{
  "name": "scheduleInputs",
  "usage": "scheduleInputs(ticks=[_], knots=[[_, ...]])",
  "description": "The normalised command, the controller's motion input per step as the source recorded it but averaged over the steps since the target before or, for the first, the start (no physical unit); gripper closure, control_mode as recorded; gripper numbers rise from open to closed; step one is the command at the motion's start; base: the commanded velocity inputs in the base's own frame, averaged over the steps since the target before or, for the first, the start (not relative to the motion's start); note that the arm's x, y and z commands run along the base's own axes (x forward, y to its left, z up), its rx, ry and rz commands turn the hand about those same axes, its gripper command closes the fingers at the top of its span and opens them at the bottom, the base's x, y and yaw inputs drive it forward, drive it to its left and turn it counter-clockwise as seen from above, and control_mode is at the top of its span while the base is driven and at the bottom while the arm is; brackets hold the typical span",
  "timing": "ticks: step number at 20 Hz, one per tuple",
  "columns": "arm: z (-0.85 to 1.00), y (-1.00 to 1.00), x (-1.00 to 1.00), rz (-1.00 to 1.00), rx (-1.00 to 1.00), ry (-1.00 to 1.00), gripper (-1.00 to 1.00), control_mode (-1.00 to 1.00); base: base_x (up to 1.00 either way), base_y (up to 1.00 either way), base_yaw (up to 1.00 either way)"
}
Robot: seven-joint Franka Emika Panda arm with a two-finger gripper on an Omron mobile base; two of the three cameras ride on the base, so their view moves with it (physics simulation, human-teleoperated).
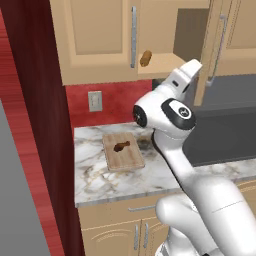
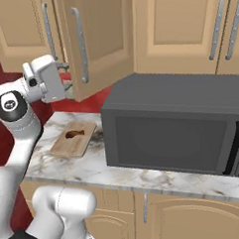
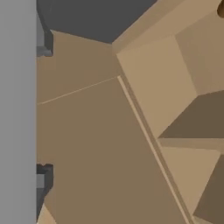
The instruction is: Open the cabinet, retrieve the rolling pin, and place it next to the meat on the cutting board to prepare for tenderizing.
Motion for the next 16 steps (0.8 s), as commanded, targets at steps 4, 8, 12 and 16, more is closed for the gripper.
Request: scheduleInputs(ticks=[4,8,12,16], knots=[[0.00,-0.68,-0.56,-0.03,0.11,0.00,-1.00,-1.00,0.00,0.00,0.00],[0.00,-0.74,-0.40,-0.03,0.11,0.00,-1.00,-1.00,0.00,0.00,0.00],[0.00,-0.79,-0.28,-0.03,0.13,0.00,-1.00,-1.00,0.00,0.00,0.00],[0.00,-0.81,-0.11,-0.02,0.13,0.00,-1.00,-1.00,0.00,0.00,0.00]])
